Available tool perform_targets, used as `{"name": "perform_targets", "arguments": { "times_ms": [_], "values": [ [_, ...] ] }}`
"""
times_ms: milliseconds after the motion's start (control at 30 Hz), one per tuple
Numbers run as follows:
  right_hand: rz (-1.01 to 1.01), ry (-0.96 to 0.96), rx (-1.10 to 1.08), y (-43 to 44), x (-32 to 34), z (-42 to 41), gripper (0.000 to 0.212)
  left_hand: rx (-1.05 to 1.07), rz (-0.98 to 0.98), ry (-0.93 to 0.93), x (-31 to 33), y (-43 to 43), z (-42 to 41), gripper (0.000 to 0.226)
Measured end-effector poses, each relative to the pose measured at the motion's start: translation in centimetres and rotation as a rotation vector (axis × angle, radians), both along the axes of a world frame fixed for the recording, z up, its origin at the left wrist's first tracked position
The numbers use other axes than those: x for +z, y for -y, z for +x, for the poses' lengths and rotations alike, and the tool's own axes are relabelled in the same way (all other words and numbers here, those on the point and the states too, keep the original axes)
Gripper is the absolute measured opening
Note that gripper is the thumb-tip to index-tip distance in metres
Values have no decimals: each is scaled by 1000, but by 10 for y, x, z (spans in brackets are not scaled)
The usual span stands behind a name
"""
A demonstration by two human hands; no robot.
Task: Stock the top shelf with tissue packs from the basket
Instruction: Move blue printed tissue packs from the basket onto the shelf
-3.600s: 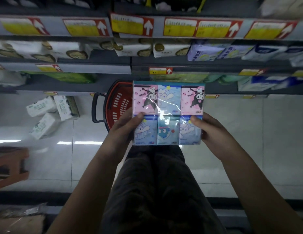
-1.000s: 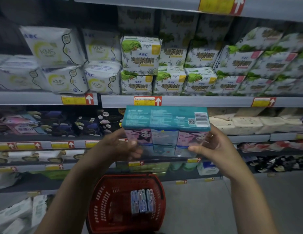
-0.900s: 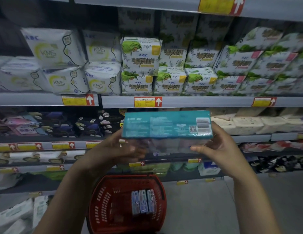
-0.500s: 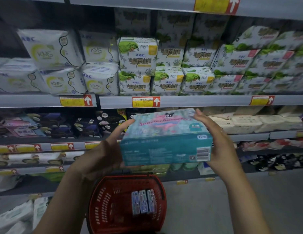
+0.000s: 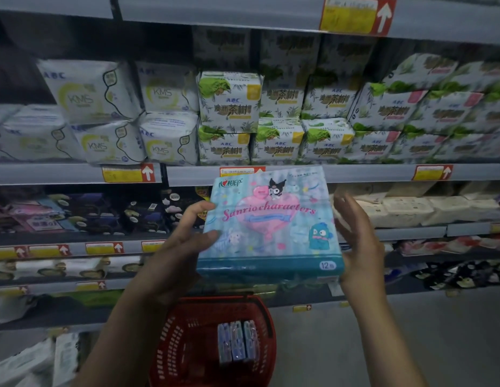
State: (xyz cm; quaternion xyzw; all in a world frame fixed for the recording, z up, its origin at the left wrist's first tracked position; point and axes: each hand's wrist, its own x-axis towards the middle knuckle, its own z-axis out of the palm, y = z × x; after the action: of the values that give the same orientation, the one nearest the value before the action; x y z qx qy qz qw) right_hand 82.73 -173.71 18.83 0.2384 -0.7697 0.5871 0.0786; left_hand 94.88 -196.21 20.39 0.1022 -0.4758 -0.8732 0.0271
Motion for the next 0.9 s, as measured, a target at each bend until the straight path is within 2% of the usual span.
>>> {"name": "perform_targets", "arguments": {
  "times_ms": [67, 100, 133, 200, 267, 333, 367, 467, 533, 633, 700, 800, 900],
  "values": [
    [-243, 185, -5, 1, 1, 2, 43, -12, -30, -32, 1, 2, 1, 38],
    [-297, 307, -11, 1, 4, 3, 32, -8, -51, -41, 1, 3, 1, 40],
    [-322, 450, 4, 2, 7, 2, 31, 13, -72, -54, 2, 3, 2, 37],
    [-397, 720, 88, 3, 10, 1, 66, 47, -92, -78, -1, 6, 3, 36],
    [-408, 845, 171, 4, 15, 2, 92, 55, -112, -101, -2, 6, 3, 38],
    [-350, 822, 251, 5, 15, 4, 93, 32, -130, -110, -4, 6, 2, 53],
    [-314, 789, 286, 6, 16, 6, 86, 23, -133, -113, -5, 6, 3, 59],
    [-295, 747, 293, 5, 20, 11, 33, 19, -144, -116, -9, 6, 2, 65],
    [-334, 748, 264, 7, 23, 14, 12, 19, -127, -106, -10, 7, 2, 68],
    [-366, 726, 242, 6, 23, 16, 10, -12, -136, -120, -8, 9, 0, 76],
    [-381, 711, 222, 5, 24, 18, 22, 6, -148, -70, -8, 11, -6, 69],
    [-367, 704, 211, 6, 24, 21, 10, 58, -179, 17, -12, 18, -17, 60],
    [-359, 682, 195, 6, 19, 25, 14, 38, -179, 102, -13, 16, -20, 41]
  ]
}}
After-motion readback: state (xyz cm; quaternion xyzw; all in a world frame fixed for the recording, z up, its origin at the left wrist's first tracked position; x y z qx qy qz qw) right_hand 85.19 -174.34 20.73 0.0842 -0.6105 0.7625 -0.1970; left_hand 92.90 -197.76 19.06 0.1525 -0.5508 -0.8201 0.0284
